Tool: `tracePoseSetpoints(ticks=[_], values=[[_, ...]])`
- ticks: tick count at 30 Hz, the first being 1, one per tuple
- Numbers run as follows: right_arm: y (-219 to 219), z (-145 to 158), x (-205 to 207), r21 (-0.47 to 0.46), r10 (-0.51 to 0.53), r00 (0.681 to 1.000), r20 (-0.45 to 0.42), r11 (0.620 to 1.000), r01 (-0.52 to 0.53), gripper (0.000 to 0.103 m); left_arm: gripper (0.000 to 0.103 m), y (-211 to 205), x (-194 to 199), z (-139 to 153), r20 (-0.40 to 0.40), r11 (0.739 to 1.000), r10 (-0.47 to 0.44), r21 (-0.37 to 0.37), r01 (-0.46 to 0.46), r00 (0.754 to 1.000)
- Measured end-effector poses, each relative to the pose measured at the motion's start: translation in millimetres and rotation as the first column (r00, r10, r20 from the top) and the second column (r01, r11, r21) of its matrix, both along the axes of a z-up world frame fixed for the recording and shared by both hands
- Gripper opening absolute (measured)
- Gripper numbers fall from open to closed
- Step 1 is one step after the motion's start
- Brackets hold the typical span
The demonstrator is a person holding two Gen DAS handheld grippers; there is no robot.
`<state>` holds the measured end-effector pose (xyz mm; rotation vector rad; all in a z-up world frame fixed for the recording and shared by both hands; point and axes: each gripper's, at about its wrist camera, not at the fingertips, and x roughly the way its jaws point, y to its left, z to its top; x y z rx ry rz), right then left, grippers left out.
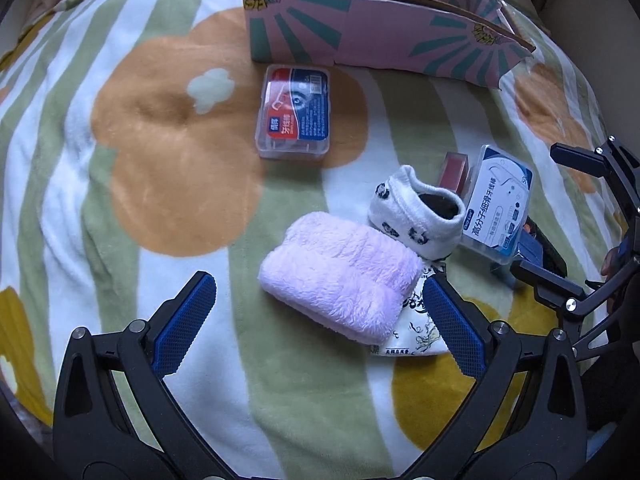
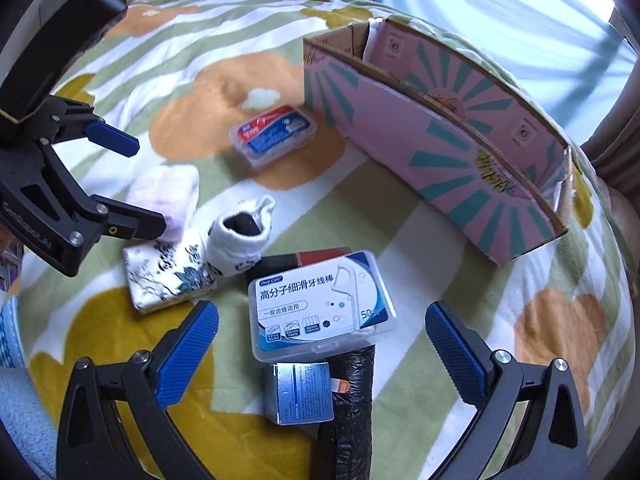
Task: Organize objects
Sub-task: 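Lower the left tool to the pink towel roll while the right tool approaches the floss-pick box, then close the left tool on the pink towel roll while the right tool grasps the clear floss-pick box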
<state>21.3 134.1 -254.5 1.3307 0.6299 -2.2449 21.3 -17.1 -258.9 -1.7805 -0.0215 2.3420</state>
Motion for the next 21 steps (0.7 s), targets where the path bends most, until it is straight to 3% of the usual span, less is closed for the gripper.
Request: tracePoseSetpoints(ticks=[9, 12, 15, 21], values=[[1, -29, -14, -0.004, 0.015, 0.999, 0.037, 1.0, -0.015, 0.102, 0.101, 2, -3, -24, 0.001, 0.999, 0.007, 0.04, -0.008, 1.0], [2, -32, -17, -0.014, 0.019, 0.999, 0.05, 1.0, -0.018, 0.101, 0.094, 2, -3, -25, -0.007, 0.999, 0.002, 0.051, -0.002, 1.0], [2, -34, -16, -0.015, 0.026, 0.998, 0.058, 1.0, -0.025, 0.093, 0.08, 3, -3, -23, -0.009, 0.997, 0.002, 0.073, -0.001, 1.0], [6, -32, -15, -0.043, 0.023, 0.997, 0.073, 0.999, -0.02, 0.093, 0.06, 3, -3, -19, -0.024, 0.996, 0.002, 0.091, 0.0, 1.0]])
